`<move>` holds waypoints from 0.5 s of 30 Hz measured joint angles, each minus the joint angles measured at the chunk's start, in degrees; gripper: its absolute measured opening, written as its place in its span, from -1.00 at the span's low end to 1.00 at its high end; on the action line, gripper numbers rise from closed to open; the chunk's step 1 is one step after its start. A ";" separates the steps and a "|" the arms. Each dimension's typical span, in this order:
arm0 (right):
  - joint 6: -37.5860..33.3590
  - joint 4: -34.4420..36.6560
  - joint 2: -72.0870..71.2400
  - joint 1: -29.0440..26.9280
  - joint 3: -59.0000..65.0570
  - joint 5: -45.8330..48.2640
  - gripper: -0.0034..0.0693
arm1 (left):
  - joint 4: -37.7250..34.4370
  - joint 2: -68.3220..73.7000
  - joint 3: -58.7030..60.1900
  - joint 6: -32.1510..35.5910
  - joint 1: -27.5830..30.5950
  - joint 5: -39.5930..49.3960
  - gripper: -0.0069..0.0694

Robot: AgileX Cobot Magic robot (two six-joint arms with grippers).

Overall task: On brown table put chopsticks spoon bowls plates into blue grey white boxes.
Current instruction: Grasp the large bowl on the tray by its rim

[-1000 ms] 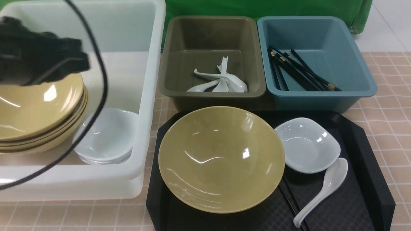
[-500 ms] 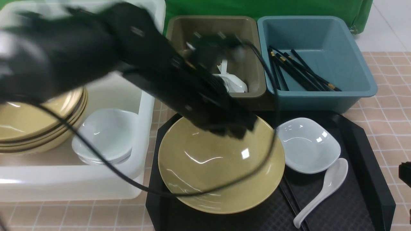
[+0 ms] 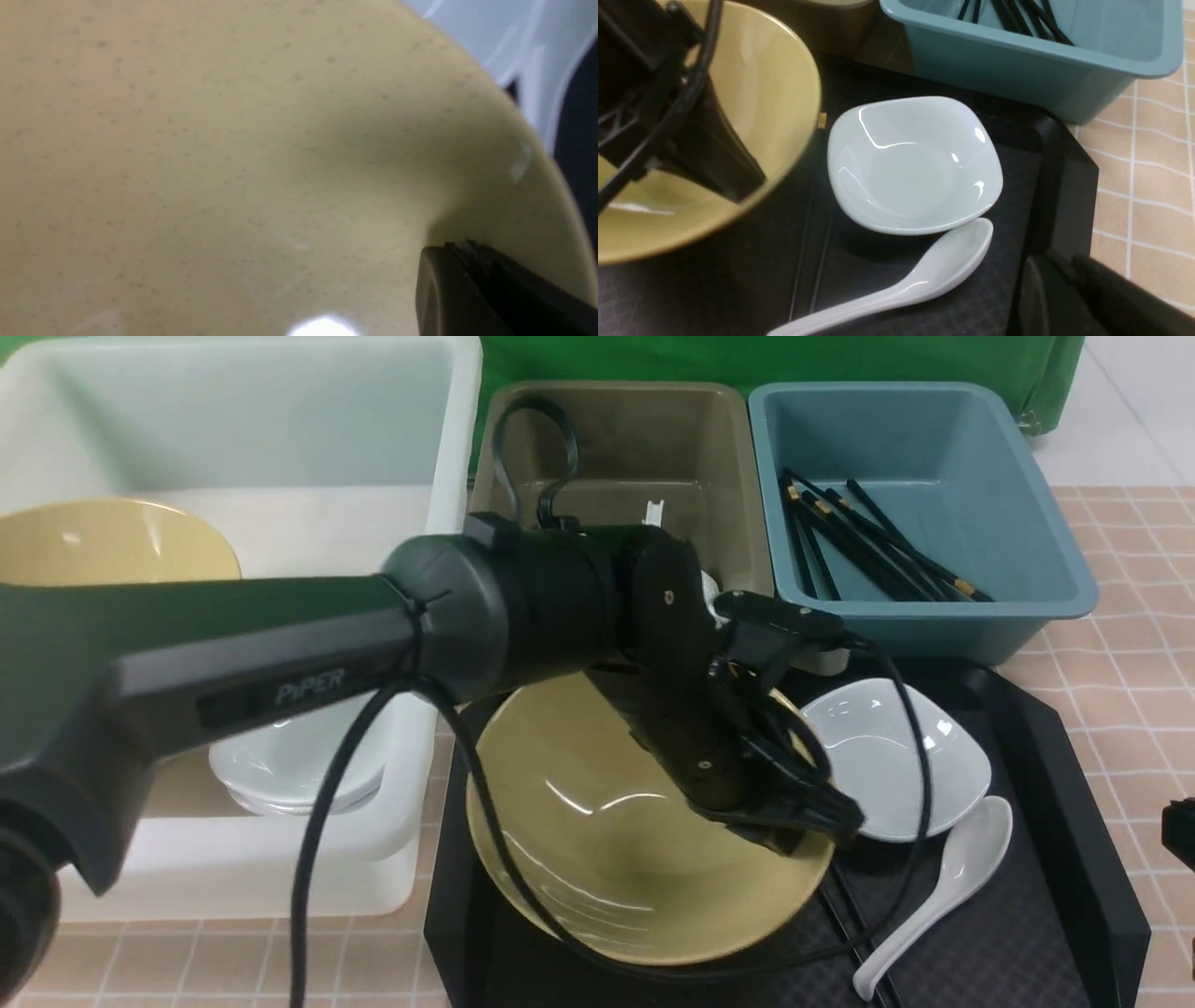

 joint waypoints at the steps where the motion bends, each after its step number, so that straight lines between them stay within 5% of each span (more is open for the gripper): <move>1: 0.00 0.00 0.00 0.00 0.00 -0.06 -0.65 | -1.48 0.00 -0.48 0.83 -0.40 0.07 -0.80; 8: -0.12 0.00 0.00 0.00 0.00 -0.20 -0.63 | -4.46 0.00 -7.64 5.50 -0.63 5.10 -0.80; 15: -0.18 0.00 0.00 0.00 0.00 -0.62 -0.62 | 14.68 0.00 -13.57 -5.34 4.75 11.77 -0.62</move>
